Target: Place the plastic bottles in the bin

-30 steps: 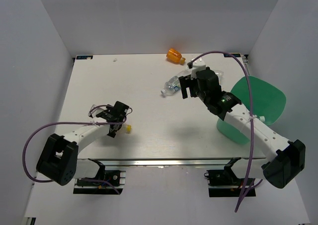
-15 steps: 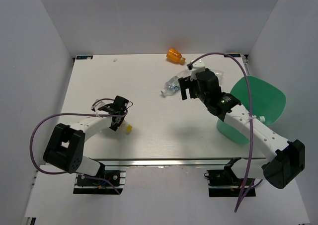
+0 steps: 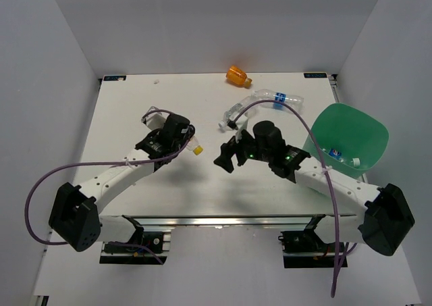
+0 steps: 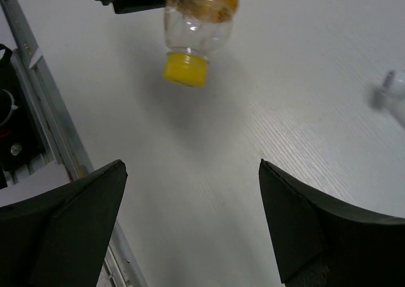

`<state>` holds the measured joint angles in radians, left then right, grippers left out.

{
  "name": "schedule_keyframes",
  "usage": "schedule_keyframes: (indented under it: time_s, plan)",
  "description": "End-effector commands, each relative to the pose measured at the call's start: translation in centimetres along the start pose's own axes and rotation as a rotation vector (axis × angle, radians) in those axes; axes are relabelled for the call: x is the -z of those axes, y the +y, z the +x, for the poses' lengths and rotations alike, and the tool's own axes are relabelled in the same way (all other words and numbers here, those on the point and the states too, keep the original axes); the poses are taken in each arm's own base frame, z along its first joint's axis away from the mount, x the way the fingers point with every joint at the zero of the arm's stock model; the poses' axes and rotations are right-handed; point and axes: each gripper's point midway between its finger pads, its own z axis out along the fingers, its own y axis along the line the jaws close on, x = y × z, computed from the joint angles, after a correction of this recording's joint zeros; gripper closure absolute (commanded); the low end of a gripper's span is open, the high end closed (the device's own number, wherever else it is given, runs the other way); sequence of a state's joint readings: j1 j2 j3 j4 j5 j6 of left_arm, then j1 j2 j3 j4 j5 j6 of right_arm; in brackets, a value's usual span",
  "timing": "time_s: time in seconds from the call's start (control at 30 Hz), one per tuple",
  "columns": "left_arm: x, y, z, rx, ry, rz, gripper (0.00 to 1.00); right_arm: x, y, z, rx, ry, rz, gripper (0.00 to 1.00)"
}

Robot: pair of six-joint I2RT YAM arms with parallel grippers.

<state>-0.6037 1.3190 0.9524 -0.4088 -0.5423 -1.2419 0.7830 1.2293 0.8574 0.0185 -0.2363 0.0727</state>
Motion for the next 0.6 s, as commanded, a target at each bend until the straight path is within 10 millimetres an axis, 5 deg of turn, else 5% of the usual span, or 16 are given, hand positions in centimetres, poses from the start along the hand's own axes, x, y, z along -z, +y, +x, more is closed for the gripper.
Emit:
schedule_keyframes:
  time_s: [0.0,0.2,0.57]
  plan:
    - [1.4,-1.8,-1.3,0.036,-0.049,0.066,0.64,-1.5,3.8,-4.1,0.052,-0.117,-0.121,0.11]
    - [2.9,-2.9,0.1,0.044,0.007,0.136,0.65,-5.8,3.8,-4.5,0.035,-0.110,0.006,0.11]
    - [5.5,-2.5,0.9,0.090,0.024,0.193,0.65,-8.9,1.6,-4.9,0.001,-0.157,0.156,0.11]
